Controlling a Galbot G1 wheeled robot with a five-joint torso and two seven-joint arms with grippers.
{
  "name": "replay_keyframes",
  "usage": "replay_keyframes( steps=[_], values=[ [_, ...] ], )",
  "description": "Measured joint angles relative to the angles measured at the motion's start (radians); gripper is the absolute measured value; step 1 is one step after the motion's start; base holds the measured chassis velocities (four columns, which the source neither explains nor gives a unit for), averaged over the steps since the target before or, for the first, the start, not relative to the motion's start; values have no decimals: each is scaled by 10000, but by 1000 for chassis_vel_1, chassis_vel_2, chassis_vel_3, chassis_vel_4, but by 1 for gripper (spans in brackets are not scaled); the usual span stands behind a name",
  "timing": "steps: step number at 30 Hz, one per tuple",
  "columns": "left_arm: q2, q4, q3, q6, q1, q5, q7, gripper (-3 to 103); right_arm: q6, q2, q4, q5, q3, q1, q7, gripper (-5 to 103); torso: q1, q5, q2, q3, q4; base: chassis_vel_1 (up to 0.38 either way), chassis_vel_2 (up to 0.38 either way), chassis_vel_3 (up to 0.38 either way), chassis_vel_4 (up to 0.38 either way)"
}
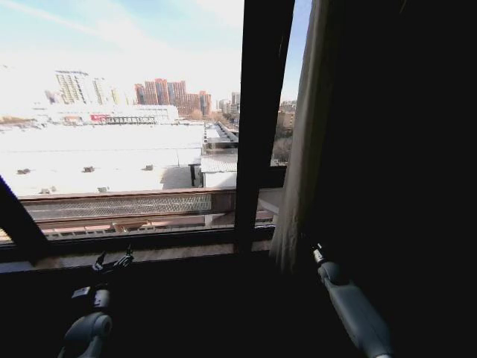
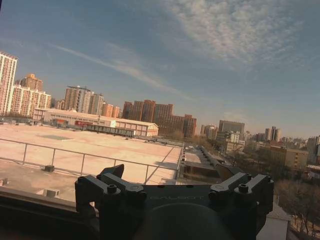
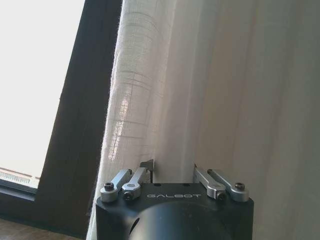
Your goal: Open the curtains by pulling them apart, changing their state from closed to fully open.
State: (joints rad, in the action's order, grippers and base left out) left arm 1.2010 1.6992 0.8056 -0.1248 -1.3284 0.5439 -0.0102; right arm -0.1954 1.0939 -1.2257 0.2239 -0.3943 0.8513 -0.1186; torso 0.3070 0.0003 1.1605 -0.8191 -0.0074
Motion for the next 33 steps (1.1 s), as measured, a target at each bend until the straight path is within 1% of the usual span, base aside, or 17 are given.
replay_keyframes(
  steps=[2,3,4,5,6,8,10,11,12,16,18,19,24,33],
  values=[
    [0,0,0,-1,0,0,1,100,103,-174,-657,428,30,600,-263,37,-1,-6,1,1,-1,0,0,0,0],
    [0,0,0,-1,0,0,1,100,103,-174,-657,428,30,600,-263,37,-1,-6,1,1,-1,0,0,0,0],
    [0,0,0,0,0,0,0,100,123,-202,-763,488,22,707,-287,42,0,-5,0,1,-2,0,0,0,0],
    [0,0,0,-1,0,0,0,100,169,-285,-1067,639,-41,1022,-338,42,-1,-1,0,1,-2,0,0,0,0],
    [0,0,0,0,0,0,0,100,192,-419,-1472,789,-211,1437,-419,54,-1,-5,1,1,-2,0,0,0,0],
    [0,0,0,0,0,0,0,100,192,-468,-1609,819,-289,1590,-441,54,-1,-7,1,1,-3,0,0,0,0],
    [0,0,0,0,0,0,1,100,94,-563,-1876,919,-469,1972,-444,65,-1,-3,1,1,-3,0,0,0,0],
    [0,0,0,0,0,0,1,100,32,-581,-2008,997,-552,2145,-381,70,-1,-2,1,1,-4,0,0,0,0],
    [0,0,0,0,0,0,1,100,32,-581,-2008,997,-552,2145,-381,70,-1,-2,1,1,-4,0,0,0,0],
    [0,0,0,-1,0,0,1,100,-71,-566,-2623,1179,-866,2820,141,91,-1,-4,1,1,-2,0,0,0,0],
    [0,0,0,0,0,0,1,100,-78,-549,-2721,1176,-911,2920,210,91,-1,-4,1,2,-1,0,0,0,0],
    [0,0,1,0,0,0,1,100,-85,-518,-2850,1153,-952,3043,265,99,-1,-4,1,1,-1,0,0,0,0],
    [0,0,0,0,0,0,1,100,-78,-370,-3300,1110,-1017,3341,483,100,0,-3,1,1,-1,0,0,0,0],
    [0,0,1,0,0,0,1,100,58,-221,-3776,999,-1036,3700,460,100,-1,-4,1,1,-1,0,0,0,0]
  ],
)
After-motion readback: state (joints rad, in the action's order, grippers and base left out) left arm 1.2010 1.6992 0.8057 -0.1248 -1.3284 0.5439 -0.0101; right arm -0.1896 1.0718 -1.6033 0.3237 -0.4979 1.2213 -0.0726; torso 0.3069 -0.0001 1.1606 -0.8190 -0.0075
